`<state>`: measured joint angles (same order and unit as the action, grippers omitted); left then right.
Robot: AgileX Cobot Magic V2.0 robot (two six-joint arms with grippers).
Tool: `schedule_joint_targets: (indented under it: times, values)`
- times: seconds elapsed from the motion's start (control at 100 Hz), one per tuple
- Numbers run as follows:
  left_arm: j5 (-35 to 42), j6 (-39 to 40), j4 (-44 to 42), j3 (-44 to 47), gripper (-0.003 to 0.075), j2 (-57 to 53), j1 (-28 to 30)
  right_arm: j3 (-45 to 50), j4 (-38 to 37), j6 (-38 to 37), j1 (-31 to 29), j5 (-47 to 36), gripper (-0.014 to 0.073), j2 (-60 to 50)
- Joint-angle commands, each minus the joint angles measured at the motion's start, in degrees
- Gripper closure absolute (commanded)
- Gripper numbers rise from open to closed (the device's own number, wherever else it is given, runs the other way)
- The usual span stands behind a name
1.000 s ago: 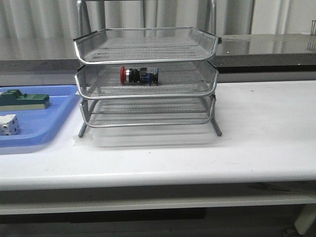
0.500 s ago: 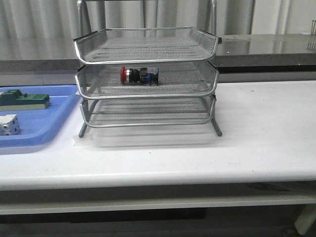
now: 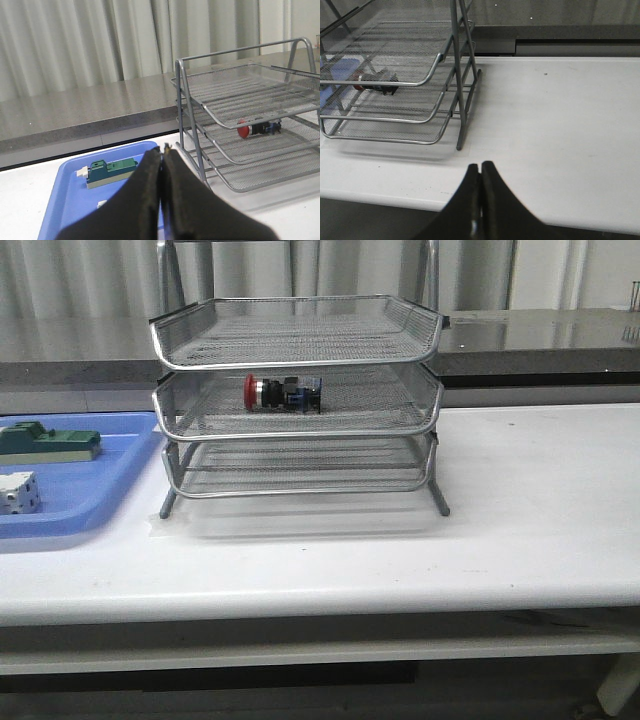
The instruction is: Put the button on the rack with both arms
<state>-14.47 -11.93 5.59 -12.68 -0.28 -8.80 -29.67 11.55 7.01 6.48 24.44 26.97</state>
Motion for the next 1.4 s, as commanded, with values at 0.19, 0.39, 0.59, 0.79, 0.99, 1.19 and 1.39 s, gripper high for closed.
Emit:
schedule_joint_targets:
  times: [0.19,0.39,0.59,0.79,0.99,1.19,1.39]
  values:
    - [4.98,0.62,0.08,-1.61,0.0741,0.23,0.22,2.54,-1.97,-0.6,-0.27,-8.84,0.0651,-1.51]
    - [4.98,0.62,0.08,-1.61,0.0741,0.23,0.22,11.53,-5.24,-3.57,-0.27,-19.21,0.0651,-8.63]
    - [4.98,0.62,0.08,-1.61,0.0741,0.23,0.22,20.2,-5.31,-4.75,-0.27,-23.9,0.0651,-15.89]
    - [4.98,0.62,0.08,-1.61,0.0741,0.23,0.22,26.34,-6.8,-5.17,-0.27,-23.97,0.0651,-23.54]
    - [4.98,0.62,0.08,-1.61,0.0741,0.23,0.22,30.21,-7.74,-5.17,-0.33,-24.13,0.0651,-28.83]
    - [4.98,0.62,0.08,-1.61,0.0741,0.23,0.22,30.21,-9.74,-5.17,-0.33,-24.08,0.0651,-28.66]
    - [4.98,0.62,0.08,-1.61,0.0741,0.23,0.22,30.21,-9.74,-5.17,-0.33,-24.03,0.0651,-28.66]
